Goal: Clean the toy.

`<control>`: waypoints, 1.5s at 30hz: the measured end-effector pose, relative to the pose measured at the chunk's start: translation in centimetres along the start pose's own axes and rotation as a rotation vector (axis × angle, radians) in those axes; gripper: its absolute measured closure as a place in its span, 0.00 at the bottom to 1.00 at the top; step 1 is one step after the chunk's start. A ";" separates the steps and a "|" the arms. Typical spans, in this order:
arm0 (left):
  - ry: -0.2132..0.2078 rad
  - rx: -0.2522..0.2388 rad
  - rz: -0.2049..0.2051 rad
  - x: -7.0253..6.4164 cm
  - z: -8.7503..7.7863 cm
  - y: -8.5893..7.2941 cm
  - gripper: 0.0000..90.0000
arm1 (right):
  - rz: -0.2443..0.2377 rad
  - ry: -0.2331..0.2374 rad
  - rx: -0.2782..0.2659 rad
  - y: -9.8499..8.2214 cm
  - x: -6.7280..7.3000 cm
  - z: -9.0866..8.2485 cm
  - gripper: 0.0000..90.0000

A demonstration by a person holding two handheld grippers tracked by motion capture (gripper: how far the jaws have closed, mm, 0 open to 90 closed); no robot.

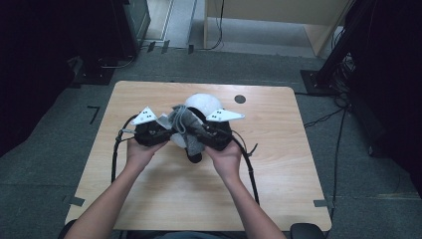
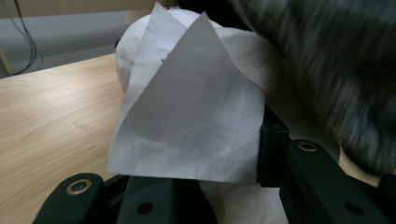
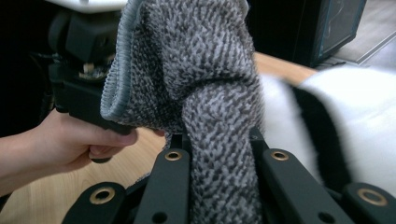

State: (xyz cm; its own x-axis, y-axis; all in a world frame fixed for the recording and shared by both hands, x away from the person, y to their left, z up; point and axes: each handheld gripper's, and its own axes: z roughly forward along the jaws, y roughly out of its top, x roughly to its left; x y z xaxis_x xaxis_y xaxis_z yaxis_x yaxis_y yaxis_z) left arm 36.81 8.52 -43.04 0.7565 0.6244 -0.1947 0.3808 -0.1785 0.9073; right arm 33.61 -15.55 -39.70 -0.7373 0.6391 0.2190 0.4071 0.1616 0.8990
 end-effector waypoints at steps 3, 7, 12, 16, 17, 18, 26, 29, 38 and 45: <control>0.017 -0.004 -0.028 0.3 0.0 -0.3 0.75 | -0.001 0.004 0.019 -1.4 1.0 1.3 0.88; 0.021 -0.021 -0.082 0.8 0.0 -0.6 0.75 | -0.020 0.016 0.043 -3.4 2.0 2.5 0.89; 0.024 -0.036 -0.097 0.8 -0.1 -0.6 0.75 | -0.054 -0.014 0.094 -5.7 2.3 4.1 0.89; 0.016 -0.049 -0.116 1.0 -0.2 -0.6 0.75 | -0.051 -0.038 0.120 -6.6 1.9 5.0 0.89; 0.015 -0.053 -0.119 0.9 -0.2 -0.6 0.75 | -0.055 -0.056 0.130 -7.0 1.8 5.3 0.89; 0.017 -0.051 -0.108 0.8 -0.1 -0.6 0.75 | -0.047 -0.060 0.130 -7.2 1.5 5.5 0.89; 0.055 -0.049 -0.098 0.6 0.1 -0.9 0.75 | -0.018 -0.118 0.221 -8.8 0.2 6.9 0.89; 0.058 -0.054 -0.112 1.0 0.0 -0.9 0.75 | -0.028 -0.092 0.236 -8.6 0.5 6.6 0.89; 0.080 -0.050 -0.134 1.6 -0.2 -1.0 0.75 | -0.070 -0.055 0.061 -5.6 2.5 3.1 0.89; 0.070 -0.026 -0.126 1.2 0.3 -1.2 0.75 | -0.027 -0.089 -0.095 -2.4 1.6 -0.3 0.89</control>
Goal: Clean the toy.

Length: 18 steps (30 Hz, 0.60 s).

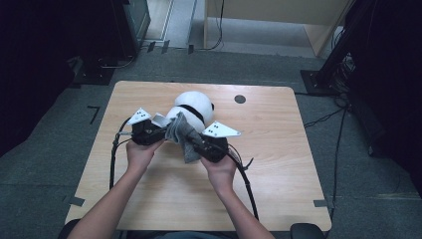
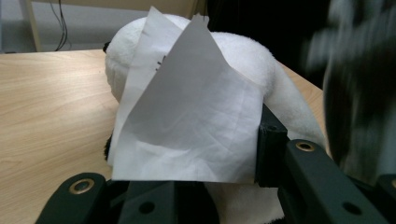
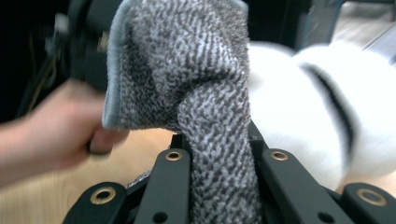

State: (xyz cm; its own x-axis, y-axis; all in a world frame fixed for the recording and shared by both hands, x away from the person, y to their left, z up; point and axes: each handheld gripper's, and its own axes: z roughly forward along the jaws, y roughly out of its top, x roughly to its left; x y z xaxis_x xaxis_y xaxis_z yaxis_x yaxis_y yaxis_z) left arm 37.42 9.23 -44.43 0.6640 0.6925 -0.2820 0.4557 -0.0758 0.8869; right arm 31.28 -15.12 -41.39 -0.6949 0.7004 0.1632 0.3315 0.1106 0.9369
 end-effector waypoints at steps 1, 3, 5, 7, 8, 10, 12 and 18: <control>-0.005 0.004 0.007 -0.2 0.1 0.0 0.75 | 0.008 -0.013 -0.008 0.4 -0.3 -0.1 0.89; -0.013 0.004 0.012 -0.5 0.2 0.0 0.75 | 0.019 -0.032 -0.012 0.7 -0.6 0.1 0.89; -0.031 -0.004 0.001 -0.9 0.2 0.0 0.75 | 0.015 -0.053 0.015 0.6 -0.7 0.7 0.89; -0.021 0.001 0.011 -1.0 0.2 0.0 0.75 | 0.003 -0.066 0.054 0.0 -0.6 1.6 0.89; -0.022 0.003 0.004 -0.9 0.2 0.0 0.75 | -0.003 -0.064 0.057 -0.2 -0.5 1.7 0.89; -0.022 0.007 -0.022 -0.6 0.2 -0.1 0.75 | -0.013 -0.054 0.072 -0.6 -0.2 2.0 0.89; -0.018 0.010 -0.028 -0.6 0.3 -0.2 0.75 | -0.045 -0.044 0.098 -1.2 0.4 2.5 0.89; -0.008 0.020 -0.032 -0.4 0.3 -0.3 0.76 | -0.050 -0.022 0.121 -2.5 1.1 3.5 0.89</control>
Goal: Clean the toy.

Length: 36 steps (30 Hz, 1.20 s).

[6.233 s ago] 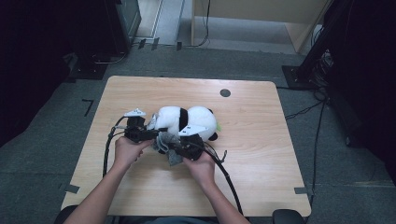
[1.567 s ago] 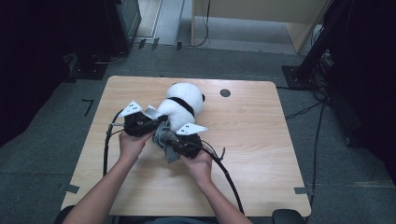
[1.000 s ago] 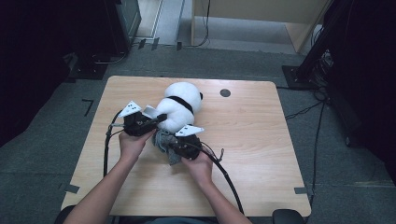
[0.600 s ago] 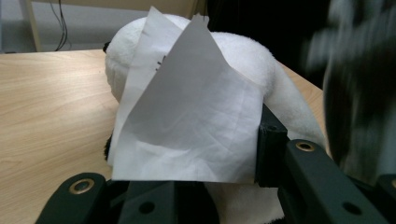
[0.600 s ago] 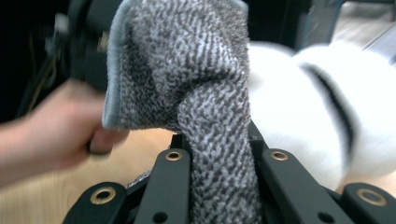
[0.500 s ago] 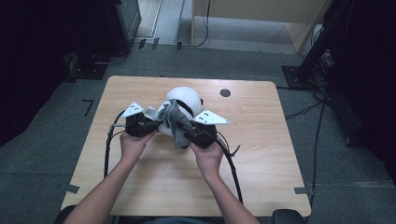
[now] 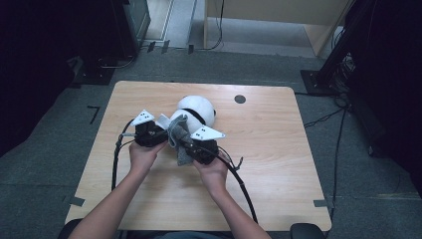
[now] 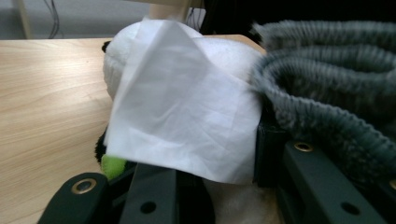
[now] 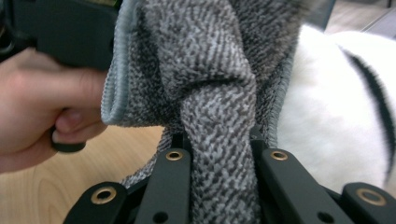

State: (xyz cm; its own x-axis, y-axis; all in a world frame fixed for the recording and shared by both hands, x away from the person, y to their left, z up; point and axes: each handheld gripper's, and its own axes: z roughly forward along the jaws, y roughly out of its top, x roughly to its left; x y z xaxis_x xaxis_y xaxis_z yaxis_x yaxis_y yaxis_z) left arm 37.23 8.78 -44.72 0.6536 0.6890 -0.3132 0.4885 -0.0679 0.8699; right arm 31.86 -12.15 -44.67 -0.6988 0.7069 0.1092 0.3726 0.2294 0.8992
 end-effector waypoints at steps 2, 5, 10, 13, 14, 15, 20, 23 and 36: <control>-0.001 -0.006 -0.009 0.1 0.0 0.0 0.77 | -0.006 0.004 0.008 -0.5 0.2 0.3 0.89; 0.003 -0.015 -0.018 0.3 -0.2 0.1 0.77 | 0.002 0.015 0.017 -0.9 0.2 0.7 0.89; -0.006 -0.044 -0.030 0.4 -0.6 0.4 0.77 | -0.021 0.015 0.065 -1.9 0.4 1.5 0.89; 0.003 -0.046 -0.018 0.3 -0.7 0.4 0.77 | -0.010 0.007 0.075 -2.4 0.1 1.9 0.89; 0.000 -0.051 -0.026 0.3 -0.7 0.4 0.77 | -0.011 0.004 0.081 -2.4 0.0 2.1 0.89; -0.006 -0.054 -0.032 0.5 -0.8 0.5 0.77 | -0.020 -0.002 0.092 -2.5 0.0 2.3 0.89; -0.015 -0.072 -0.034 0.4 -1.1 0.7 0.76 | -0.023 -0.038 0.146 -3.3 -0.8 3.3 0.89; -0.022 -0.092 -0.047 0.5 -1.4 0.8 0.76 | -0.026 -0.066 0.172 -3.7 -1.3 3.7 0.89; -0.007 -0.162 -0.056 1.5 -2.4 1.4 0.76 | -0.025 -0.062 0.219 -3.8 -2.2 3.0 0.89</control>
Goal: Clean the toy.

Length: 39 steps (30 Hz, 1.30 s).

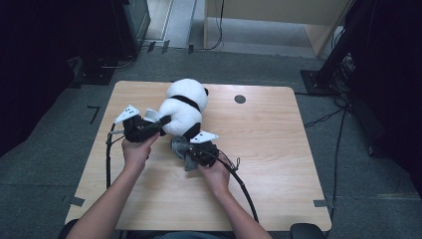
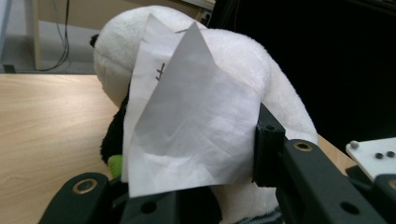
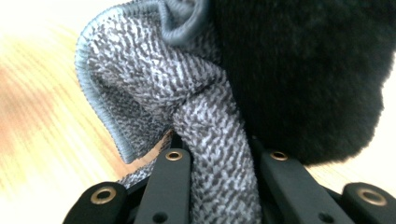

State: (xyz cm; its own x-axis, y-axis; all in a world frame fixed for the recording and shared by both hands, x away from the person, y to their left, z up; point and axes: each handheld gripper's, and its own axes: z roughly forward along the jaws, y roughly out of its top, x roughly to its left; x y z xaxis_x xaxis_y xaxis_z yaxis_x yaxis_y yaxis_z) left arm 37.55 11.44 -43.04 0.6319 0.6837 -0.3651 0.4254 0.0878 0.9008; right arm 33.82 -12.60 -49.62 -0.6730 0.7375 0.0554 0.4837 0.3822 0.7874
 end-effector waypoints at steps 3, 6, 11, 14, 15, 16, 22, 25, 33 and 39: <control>0.005 -0.019 -0.010 0.3 -0.4 0.2 0.76 | 0.011 -0.004 0.022 -0.3 -0.9 -0.3 0.89; 0.013 -0.042 -0.020 0.7 -0.9 0.6 0.76 | 0.011 -0.004 0.045 -0.6 -1.7 -0.7 0.89; 0.032 -0.077 -0.041 1.6 -1.9 1.1 0.76 | 0.023 -0.044 0.077 -1.0 -3.4 -1.6 0.88; 0.047 -0.086 -0.058 2.4 -2.5 1.4 0.76 | 0.063 -0.069 0.063 -1.4 -5.1 -2.7 0.88; 0.051 -0.085 -0.058 2.5 -2.5 1.4 0.76 | 0.077 -0.076 0.056 -1.5 -5.7 -3.1 0.88; 0.059 -0.080 -0.056 2.7 -2.6 1.4 0.76 | 0.082 -0.079 0.054 -1.5 -6.1 -3.4 0.88; 0.099 -0.039 -0.036 3.6 -2.2 1.0 0.76 | 0.112 -0.103 0.033 -1.6 -8.3 -5.0 0.88; 0.122 -0.006 -0.025 4.4 -1.8 0.7 0.76 | 0.126 -0.108 0.019 -1.7 -9.6 -5.7 0.88; 0.176 0.078 -0.018 6.5 -0.4 -0.1 0.75 | 0.217 -0.143 -0.004 -2.5 -13.8 -7.6 0.88; 0.166 0.087 -0.017 7.3 -0.3 -0.2 0.74 | 0.235 -0.181 0.009 -2.7 -16.3 -8.3 0.87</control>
State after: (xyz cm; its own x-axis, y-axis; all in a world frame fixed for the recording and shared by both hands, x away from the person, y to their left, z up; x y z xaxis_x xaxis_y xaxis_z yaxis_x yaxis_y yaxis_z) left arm 41.85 16.66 -45.85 0.5113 0.7938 -0.3293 0.4940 0.0421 0.8684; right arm 38.91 -30.28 -47.56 -0.4316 0.8935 0.1241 0.6200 0.1938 0.7603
